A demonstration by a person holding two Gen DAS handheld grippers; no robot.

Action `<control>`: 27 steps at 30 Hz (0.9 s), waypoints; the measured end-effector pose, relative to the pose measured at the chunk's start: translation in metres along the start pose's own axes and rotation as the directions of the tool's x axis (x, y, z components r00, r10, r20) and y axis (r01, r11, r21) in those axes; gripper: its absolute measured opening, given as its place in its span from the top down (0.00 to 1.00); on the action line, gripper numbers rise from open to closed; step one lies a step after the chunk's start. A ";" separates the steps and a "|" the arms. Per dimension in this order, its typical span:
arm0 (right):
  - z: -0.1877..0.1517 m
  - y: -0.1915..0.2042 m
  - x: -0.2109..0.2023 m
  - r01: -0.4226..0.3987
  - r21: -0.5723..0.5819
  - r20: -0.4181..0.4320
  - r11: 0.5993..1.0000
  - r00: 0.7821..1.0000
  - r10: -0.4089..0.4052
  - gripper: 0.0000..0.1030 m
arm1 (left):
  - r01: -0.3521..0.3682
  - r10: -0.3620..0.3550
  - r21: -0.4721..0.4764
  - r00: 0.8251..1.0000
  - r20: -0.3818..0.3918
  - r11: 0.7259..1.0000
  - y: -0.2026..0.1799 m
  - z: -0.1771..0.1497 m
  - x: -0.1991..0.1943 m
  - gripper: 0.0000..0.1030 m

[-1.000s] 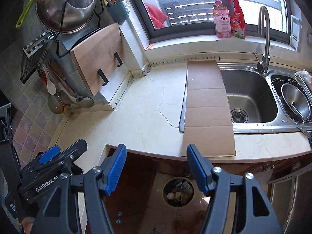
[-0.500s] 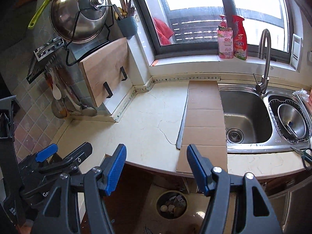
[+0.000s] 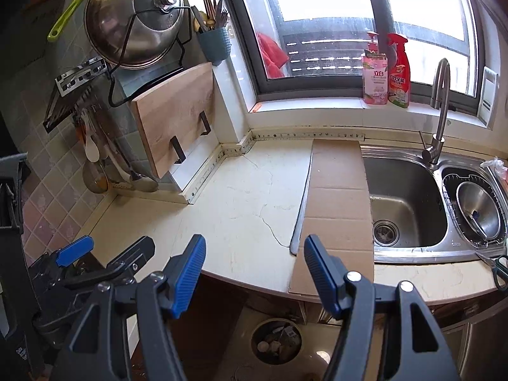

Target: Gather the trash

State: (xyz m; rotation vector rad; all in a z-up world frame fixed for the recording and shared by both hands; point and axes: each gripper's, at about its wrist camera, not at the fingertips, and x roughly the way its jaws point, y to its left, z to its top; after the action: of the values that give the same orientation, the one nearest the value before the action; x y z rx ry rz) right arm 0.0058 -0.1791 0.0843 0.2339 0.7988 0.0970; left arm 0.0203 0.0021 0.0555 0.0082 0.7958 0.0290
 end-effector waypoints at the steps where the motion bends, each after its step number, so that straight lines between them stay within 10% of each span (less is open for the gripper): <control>1: 0.001 0.000 0.001 0.000 -0.003 0.001 1.000 1.000 0.000 0.37 | 0.001 -0.001 0.000 1.000 0.000 1.000 0.000 0.000 0.000 0.01; 27: 0.006 0.003 0.005 0.011 -0.015 0.022 1.000 1.000 -0.010 0.37 | -0.032 0.032 -0.004 0.999 0.007 0.999 -0.003 0.007 0.003 0.01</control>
State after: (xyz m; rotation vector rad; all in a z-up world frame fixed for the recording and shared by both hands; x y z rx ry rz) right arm 0.0138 -0.1761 0.0861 0.2164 0.7776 0.0902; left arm 0.0271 -0.0005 0.0585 0.0174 0.7883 0.0604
